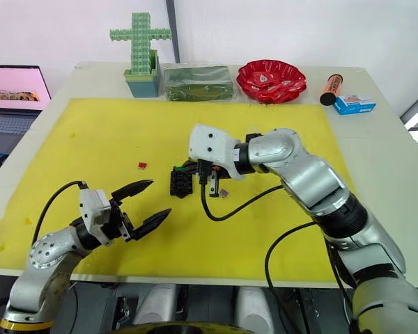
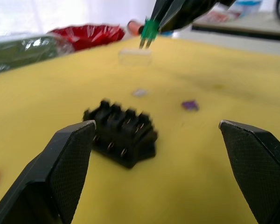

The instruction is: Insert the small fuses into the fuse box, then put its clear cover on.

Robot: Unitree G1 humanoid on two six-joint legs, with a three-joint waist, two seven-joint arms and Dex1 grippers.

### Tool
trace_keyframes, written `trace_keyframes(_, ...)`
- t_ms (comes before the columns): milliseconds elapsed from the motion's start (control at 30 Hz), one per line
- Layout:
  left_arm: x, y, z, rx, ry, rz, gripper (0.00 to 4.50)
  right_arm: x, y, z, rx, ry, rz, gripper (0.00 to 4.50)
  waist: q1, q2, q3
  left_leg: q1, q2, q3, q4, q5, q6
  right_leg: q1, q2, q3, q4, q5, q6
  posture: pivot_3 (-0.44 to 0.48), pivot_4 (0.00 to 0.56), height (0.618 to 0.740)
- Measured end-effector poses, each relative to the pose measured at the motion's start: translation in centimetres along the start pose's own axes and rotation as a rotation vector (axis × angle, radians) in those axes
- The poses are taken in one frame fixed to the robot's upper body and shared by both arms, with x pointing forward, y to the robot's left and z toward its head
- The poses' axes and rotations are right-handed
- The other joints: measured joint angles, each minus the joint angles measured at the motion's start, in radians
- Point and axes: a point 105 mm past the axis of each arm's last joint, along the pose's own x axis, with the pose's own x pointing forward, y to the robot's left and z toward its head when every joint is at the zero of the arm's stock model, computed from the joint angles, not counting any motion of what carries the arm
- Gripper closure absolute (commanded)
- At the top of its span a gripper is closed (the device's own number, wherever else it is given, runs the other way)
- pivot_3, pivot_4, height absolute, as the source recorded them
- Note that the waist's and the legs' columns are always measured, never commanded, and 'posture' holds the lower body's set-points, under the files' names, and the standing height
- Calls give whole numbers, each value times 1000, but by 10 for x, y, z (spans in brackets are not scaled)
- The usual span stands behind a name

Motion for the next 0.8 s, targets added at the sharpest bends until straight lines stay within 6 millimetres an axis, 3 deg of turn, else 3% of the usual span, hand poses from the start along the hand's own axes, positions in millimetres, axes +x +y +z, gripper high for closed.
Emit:
trace_keyframes(133,3,3,-6,-31,-9,53,42,4,-5,0,-11,28,4,4500,1,0,0,0,0,0,0,0,0,0,0,0,0,0,0,0,150,740)
trace_keyframes(400,25,-6,-11,-35,-29,27,42,16,0,-25,27,133,58,4500,-1,0,0,0,0,0,0,0,0,0,0,0,1,0,0,0,150,740)
trace_keyframes(800,31,-1,-20,-61,-31,88,42,26,4,-20,53,153,78,4500,0,0,0,0,0,0,0,0,0,0,0,0,2,0,1,0,150,740)
